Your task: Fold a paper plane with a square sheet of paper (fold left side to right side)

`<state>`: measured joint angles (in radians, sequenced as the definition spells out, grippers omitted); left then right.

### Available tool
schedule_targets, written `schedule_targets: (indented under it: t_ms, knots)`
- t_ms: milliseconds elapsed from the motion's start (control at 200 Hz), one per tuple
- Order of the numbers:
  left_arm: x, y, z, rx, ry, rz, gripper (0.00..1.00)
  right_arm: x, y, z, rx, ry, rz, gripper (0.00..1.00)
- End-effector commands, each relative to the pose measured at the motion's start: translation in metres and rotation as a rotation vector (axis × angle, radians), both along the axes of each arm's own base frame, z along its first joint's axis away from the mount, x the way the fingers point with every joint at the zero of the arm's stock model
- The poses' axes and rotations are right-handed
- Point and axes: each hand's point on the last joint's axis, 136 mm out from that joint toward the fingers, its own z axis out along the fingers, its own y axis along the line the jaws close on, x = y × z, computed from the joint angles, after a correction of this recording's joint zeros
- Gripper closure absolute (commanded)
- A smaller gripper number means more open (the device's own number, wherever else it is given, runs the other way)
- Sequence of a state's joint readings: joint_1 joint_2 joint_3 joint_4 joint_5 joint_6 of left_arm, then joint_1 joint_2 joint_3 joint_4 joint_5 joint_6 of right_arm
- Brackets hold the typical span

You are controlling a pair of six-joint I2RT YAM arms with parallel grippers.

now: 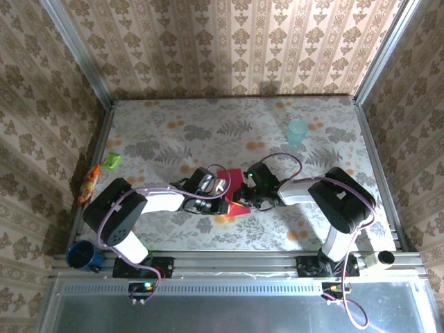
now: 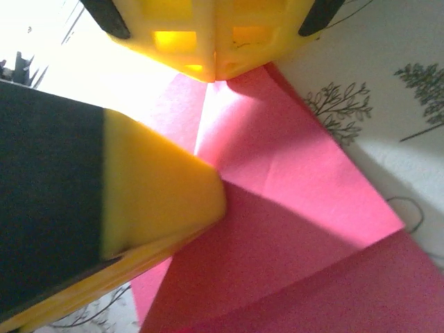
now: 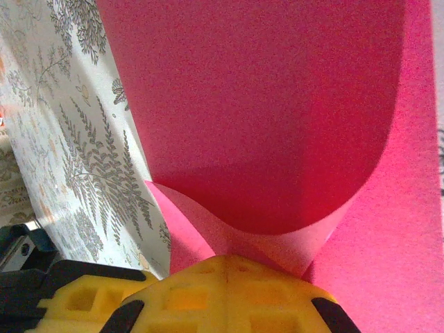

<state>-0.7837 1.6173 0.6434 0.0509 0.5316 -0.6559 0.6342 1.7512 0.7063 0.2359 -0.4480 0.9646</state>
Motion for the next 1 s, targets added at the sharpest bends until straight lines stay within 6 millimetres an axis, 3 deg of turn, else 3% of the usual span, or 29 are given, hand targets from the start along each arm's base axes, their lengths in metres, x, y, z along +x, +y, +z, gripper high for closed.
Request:
schedule_targets:
  t_ms: [0, 220, 370, 570, 995]
  knots:
    - [-0.007, 0.007, -0.012, 0.066, 0.010, -0.023, 1.00, -0.016, -0.025, -0.033, -0.148, 0.071, -0.019, 1.00]
    - [-0.012, 0.013, -0.022, 0.148, 0.028, -0.021, 1.00, -0.002, -0.008, -0.004, -0.062, -0.005, 0.004, 1.00]
    - [-0.014, 0.018, -0.026, 0.184, 0.034, -0.022, 1.00, 0.000, -0.013, 0.013, -0.062, -0.067, -0.013, 1.00]
    - [-0.015, 0.020, -0.027, 0.202, 0.033, -0.034, 1.00, -0.012, -0.010, 0.011, -0.056, -0.048, 0.032, 1.00]
    - [-0.014, 0.019, -0.028, 0.208, 0.040, -0.032, 1.00, -0.017, 0.005, 0.006, -0.028, -0.025, 0.061, 1.00]
